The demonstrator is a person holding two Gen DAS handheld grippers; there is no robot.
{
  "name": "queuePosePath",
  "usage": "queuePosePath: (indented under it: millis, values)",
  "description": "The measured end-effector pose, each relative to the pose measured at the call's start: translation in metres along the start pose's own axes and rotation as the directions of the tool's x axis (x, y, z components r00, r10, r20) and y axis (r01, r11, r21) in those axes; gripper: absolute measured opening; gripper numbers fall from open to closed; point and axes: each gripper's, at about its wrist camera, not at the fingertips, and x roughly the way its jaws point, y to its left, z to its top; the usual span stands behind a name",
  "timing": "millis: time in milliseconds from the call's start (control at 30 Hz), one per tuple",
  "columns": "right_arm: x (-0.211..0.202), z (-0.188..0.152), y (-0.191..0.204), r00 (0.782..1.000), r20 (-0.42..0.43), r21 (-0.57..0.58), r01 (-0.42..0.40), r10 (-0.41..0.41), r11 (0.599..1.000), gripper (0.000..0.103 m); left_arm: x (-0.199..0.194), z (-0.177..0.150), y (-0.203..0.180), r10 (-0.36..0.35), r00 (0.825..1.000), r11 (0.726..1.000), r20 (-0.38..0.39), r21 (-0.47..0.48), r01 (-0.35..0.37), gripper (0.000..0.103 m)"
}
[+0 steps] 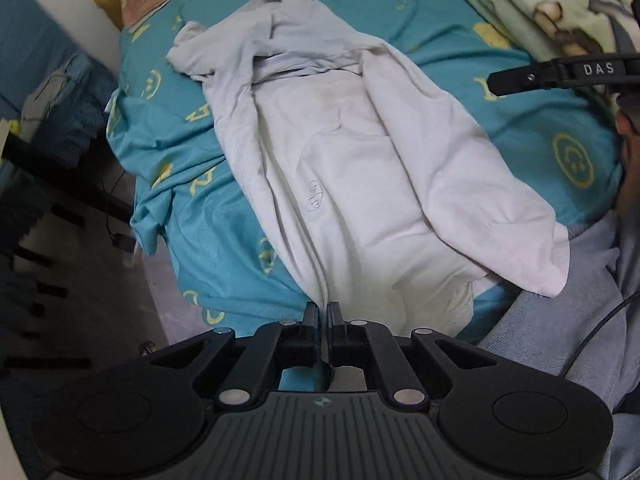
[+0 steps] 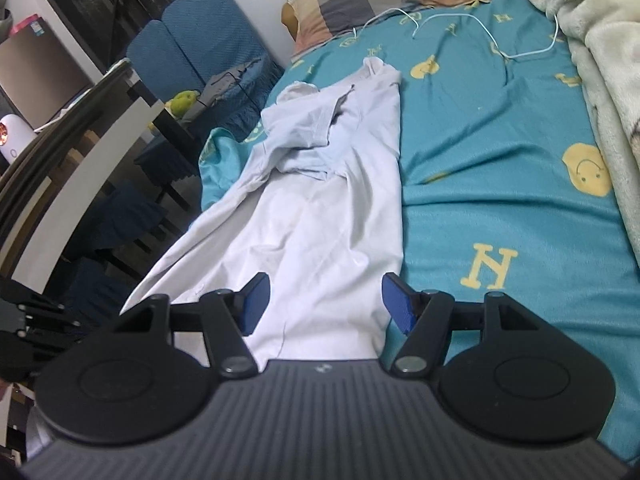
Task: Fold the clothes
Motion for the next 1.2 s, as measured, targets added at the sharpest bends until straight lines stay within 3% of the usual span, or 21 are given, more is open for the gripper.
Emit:
queuePosePath:
  millis: [67,167,233,300,333,400,433,467,600,667,733,800,867,900,933,1033,1200]
  values:
    - [0.0,-0.001,-0.002,1.0,-0.009,0.006,-0.012,0.012,1.0,0.065,0.008,0.005,0.001,0.021,1.0,1.0,-0.02,-0.016,-0.021,0.004]
    - [-0.001,-0.003,-0.005,1.0,-0.014,0.008,-0.027,0.027,1.0,0.065,0.038,-0.007,0.033,0.017,0.999,0.992,-0.045,-0.123,-0.022,0.004]
    - [-0.002,-0.003,-0.008,0.999,-0.02,0.014,-0.035,0.035,0.999,0.065,0.055,-0.022,0.053,-0.016,0.999,0.975,-0.05,-0.222,0.005,0.005]
    - [-0.001,-0.004,-0.011,0.998,-0.028,0.027,-0.047,0.047,0.999,0.065,0.066,-0.039,0.077,-0.07,0.997,0.937,-0.026,-0.344,0.057,0.009]
    - [-0.001,-0.004,-0.012,0.998,-0.033,0.035,-0.053,0.054,0.998,0.065,0.07,-0.048,0.091,-0.101,0.995,0.908,-0.003,-0.409,0.091,0.012]
    - [0.0,-0.004,-0.015,0.997,-0.041,0.05,-0.06,0.062,0.997,0.065,0.065,-0.069,0.12,-0.153,0.982,0.82,0.109,-0.541,0.188,0.033]
    - [0.001,-0.004,-0.016,0.997,-0.045,0.058,-0.065,0.067,0.996,0.065,0.063,-0.08,0.132,-0.151,0.977,0.785,0.152,-0.582,0.212,0.051]
    - [0.002,-0.004,-0.016,0.996,-0.049,0.066,-0.069,0.072,0.995,0.066,0.061,-0.092,0.143,-0.147,0.971,0.748,0.19,-0.621,0.235,0.059]
    - [0.006,-0.004,-0.015,0.994,-0.062,0.08,-0.082,0.087,0.993,0.066,0.078,-0.141,0.18,-0.139,0.957,0.576,0.255,-0.765,0.288,0.059]
    - [0.01,-0.003,-0.013,0.993,-0.068,0.088,-0.086,0.092,0.992,0.066,0.101,-0.159,0.186,-0.194,0.948,0.497,0.254,-0.808,0.318,0.059]
    - [0.012,-0.003,-0.011,0.993,-0.073,0.088,-0.083,0.09,0.993,0.066,0.122,-0.169,0.183,-0.25,0.927,0.444,0.279,-0.818,0.365,0.059]
    - [0.014,-0.003,-0.009,0.994,-0.08,0.083,-0.073,0.08,0.994,0.066,0.138,-0.169,0.174,-0.274,0.923,0.455,0.27,-0.809,0.372,0.056]
    - [0.018,-0.004,-0.009,0.994,-0.09,0.083,-0.059,0.066,0.995,0.066,0.147,-0.163,0.165,-0.26,0.938,0.526,0.23,-0.781,0.337,0.029]
    - [0.019,-0.004,-0.009,0.994,-0.095,0.087,-0.05,0.059,0.995,0.066,0.146,-0.163,0.163,-0.25,0.935,0.533,0.251,-0.77,0.349,0.023]
    - [0.021,-0.004,-0.01,0.994,-0.1,0.091,-0.042,0.051,0.995,0.066,0.143,-0.163,0.163,-0.229,0.941,0.544,0.249,-0.769,0.336,0.002]
    - [0.026,-0.004,-0.01,0.993,-0.108,0.093,-0.033,0.043,0.995,0.066,0.138,-0.165,0.166,-0.161,0.963,0.577,0.217,-0.771,0.27,0.0]
    - [0.031,-0.005,-0.008,0.992,-0.118,0.086,-0.022,0.032,0.996,0.066,0.136,-0.172,0.171,-0.085,0.983,0.615,0.163,-0.768,0.181,0.001]
